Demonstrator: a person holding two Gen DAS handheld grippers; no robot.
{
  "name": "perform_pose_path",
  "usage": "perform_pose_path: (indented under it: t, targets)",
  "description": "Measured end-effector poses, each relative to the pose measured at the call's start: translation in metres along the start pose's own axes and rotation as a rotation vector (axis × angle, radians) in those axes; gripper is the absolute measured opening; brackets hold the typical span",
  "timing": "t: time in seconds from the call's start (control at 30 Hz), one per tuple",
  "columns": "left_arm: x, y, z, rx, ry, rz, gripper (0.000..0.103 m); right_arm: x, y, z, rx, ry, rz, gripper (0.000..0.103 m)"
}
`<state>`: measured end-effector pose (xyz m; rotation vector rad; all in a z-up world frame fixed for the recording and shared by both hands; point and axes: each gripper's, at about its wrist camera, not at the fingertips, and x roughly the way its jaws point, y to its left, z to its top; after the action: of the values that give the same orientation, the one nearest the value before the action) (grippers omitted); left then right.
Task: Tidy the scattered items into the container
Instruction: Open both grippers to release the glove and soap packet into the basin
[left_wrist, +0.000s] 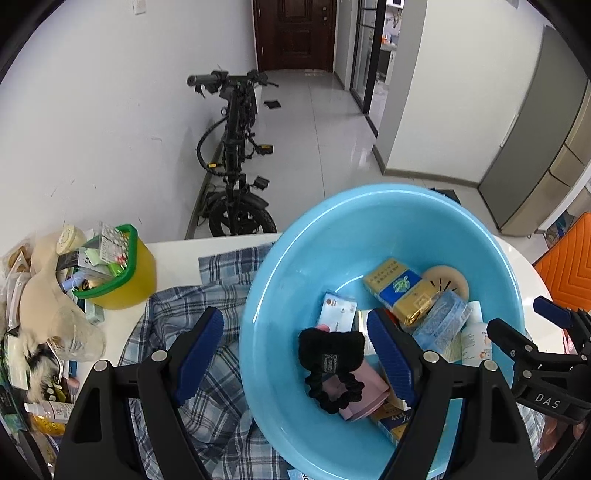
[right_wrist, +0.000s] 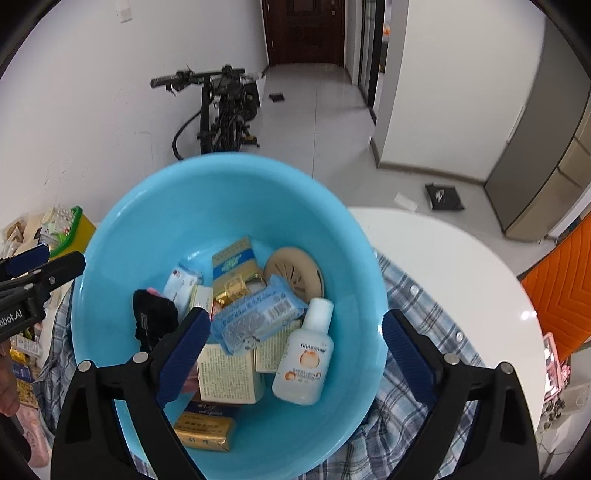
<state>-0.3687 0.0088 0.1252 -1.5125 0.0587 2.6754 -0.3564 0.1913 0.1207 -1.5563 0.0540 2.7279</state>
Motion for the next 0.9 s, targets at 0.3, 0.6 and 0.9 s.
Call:
perform_pose_path:
  t: [0.3,0.6,0.9]
  targets:
    - [-0.060,-0.009,-0.015,0.040,-0.455,0.033,0.098,-0.048,0.020,-0.008,-0.155,-0.343,-0.069,0.097]
    - [-0.081,0.006,-0.035,-0.001,-0.635,-0.070,0.103,-0.068,0.015,-0.023,-0.110,-0.564,-0.072,0.103]
    - [-0.092,-0.015,-0.047,0.119,-0.670,-0.027,0.103,-0.085,0.028,-0.031,-0.153,-0.633,-0.063,0.103]
